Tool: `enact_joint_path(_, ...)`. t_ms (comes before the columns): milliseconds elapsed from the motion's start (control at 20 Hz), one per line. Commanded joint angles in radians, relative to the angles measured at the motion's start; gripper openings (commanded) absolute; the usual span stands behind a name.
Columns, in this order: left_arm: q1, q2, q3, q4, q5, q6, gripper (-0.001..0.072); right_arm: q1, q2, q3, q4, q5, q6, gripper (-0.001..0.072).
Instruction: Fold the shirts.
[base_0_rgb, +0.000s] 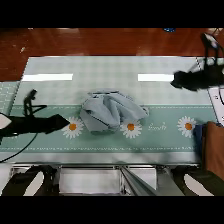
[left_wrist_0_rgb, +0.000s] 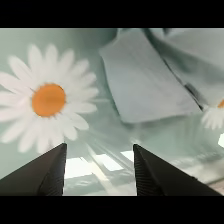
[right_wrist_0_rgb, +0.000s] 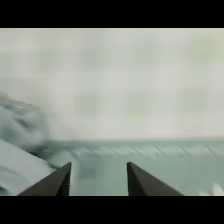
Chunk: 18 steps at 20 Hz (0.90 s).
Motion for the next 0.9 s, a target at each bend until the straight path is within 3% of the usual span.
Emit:
enact_joint_path(0, -0.099, -0.134, -0.13, -0.21, 0.126, 0.089, 0.0507, -0.176, 0.188, -0.327, 0.117, -0.054, -0.02, 0.0404)
enact_joint_path(250, -0.358, -0.332, -0.09, -0.343, 0.424, 0.089, 0.0507, -0.182, 0.277, -0.571, 0.348, -0.083, -0.109, 0.0404)
enact_joint_path(450, -0.432, -0.479, 0.001, -0.342, 0.475, 0.089, 0.0487, -0.182, 0.277, -0.634, 0.386, -0.077, -0.113, 0.0404)
enact_joint_path(550, -0.417, -0.521, 0.05, -0.338, 0.436, 0.118, 0.0026, -0.182, 0.274, -0.665, 0.44, -0.078, -0.136, 0.0404)
enact_joint_path(700, -0.359, -0.528, 0.102, -0.337, 0.341, 0.216, 0.0015, -0.145, 0.246, -0.714, 0.521, -0.119, -0.152, 0.0404)
enact_joint_path(850, -0.289, -0.527, 0.11, -0.337, 0.301, 0.22, 0.0015, -0.026, 0.159, -0.713, 0.682, -0.307, -0.181, 0.0404)
